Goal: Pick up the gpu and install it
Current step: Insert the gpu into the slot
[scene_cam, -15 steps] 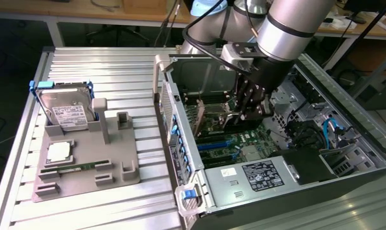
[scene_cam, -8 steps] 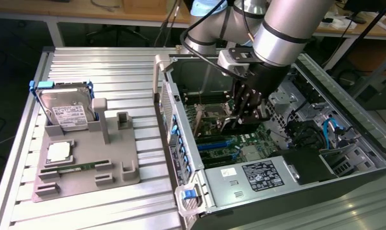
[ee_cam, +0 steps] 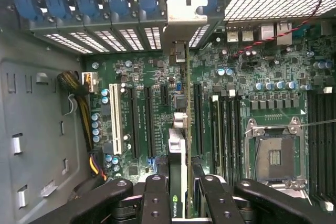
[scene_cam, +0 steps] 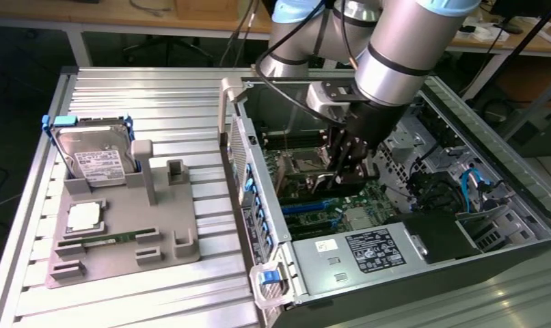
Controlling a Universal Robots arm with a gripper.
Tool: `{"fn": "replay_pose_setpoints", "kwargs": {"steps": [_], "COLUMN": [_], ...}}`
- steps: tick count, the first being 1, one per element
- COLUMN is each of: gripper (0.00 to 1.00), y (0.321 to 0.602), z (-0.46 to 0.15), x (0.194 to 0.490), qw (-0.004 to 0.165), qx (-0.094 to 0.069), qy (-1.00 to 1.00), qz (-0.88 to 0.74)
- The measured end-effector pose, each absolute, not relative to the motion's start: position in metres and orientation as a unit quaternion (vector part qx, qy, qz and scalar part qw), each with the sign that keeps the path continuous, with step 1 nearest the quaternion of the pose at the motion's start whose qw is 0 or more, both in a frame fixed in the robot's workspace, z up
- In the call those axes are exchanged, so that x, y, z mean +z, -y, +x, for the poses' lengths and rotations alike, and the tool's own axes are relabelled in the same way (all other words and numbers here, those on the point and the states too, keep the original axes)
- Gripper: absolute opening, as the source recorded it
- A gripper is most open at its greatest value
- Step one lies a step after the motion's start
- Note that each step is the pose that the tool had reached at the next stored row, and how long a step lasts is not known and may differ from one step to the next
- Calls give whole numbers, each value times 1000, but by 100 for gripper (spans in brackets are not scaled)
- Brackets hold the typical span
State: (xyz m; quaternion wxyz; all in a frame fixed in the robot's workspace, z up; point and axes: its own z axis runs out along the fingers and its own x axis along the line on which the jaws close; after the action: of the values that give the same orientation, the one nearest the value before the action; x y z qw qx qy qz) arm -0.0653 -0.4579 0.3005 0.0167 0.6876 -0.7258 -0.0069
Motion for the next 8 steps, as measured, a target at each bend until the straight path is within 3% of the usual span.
{"fn": "replay_pose_setpoints", "kwargs": {"steps": [8], "gripper": [27], "y": [454], "z": [-72], "x": [287], "qw": [16], "qx": [-6], "qy": [725], "qz": [688]}}
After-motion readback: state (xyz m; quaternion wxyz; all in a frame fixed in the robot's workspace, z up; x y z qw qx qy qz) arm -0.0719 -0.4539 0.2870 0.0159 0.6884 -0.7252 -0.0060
